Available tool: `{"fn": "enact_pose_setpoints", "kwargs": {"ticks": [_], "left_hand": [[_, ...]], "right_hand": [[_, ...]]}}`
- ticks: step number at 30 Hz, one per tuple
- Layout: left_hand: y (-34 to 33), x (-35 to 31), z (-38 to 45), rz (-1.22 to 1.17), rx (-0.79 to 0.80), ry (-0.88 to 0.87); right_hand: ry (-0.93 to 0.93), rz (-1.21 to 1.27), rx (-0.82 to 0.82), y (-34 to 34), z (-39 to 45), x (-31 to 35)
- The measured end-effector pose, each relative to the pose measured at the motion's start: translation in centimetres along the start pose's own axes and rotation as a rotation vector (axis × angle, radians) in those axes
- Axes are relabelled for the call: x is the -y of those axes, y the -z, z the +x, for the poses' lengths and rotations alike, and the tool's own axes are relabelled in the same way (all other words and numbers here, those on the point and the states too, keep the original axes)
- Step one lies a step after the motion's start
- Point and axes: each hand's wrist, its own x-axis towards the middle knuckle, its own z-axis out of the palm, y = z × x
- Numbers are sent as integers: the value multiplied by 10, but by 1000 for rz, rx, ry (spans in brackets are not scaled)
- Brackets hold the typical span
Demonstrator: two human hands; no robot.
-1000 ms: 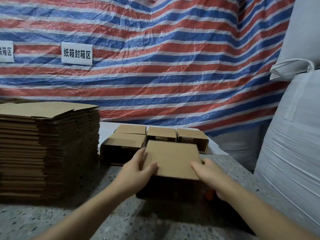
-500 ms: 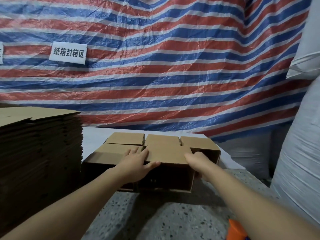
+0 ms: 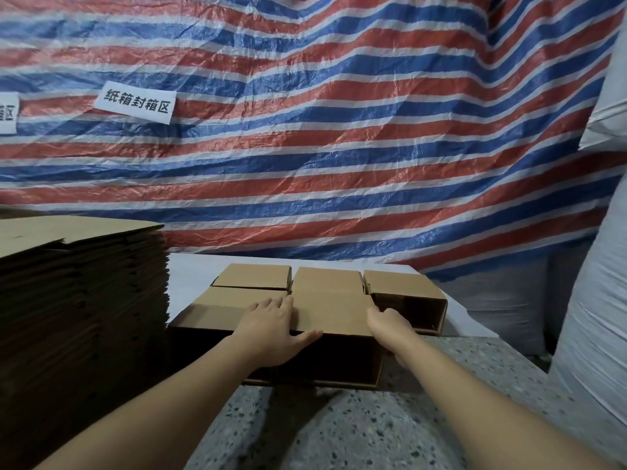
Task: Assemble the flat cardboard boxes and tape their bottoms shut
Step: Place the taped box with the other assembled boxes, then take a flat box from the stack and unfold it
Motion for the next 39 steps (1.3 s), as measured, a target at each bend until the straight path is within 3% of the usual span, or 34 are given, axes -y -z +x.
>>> {"fn": "enact_pose_setpoints", "kwargs": {"ticks": [6, 13, 23, 30, 34, 39], "left_hand": [[44, -9, -31, -62, -116, -40], [120, -4, -101, -22, -356, -46], [174, 26, -176, -22, -472, -64], [200, 96, -175, 69, -407, 203], [197, 128, -177, 216, -226, 441], [181, 131, -181, 183, -128, 487]], "right_hand": [[134, -134, -59, 32, -33, 16], [347, -227, -202, 62, -107, 45], [506, -172, -173, 63, -185, 76], [540, -158, -135, 56, -193, 87], [553, -183, -111, 48, -195, 91], [557, -198, -92, 41, -195, 94]]}}
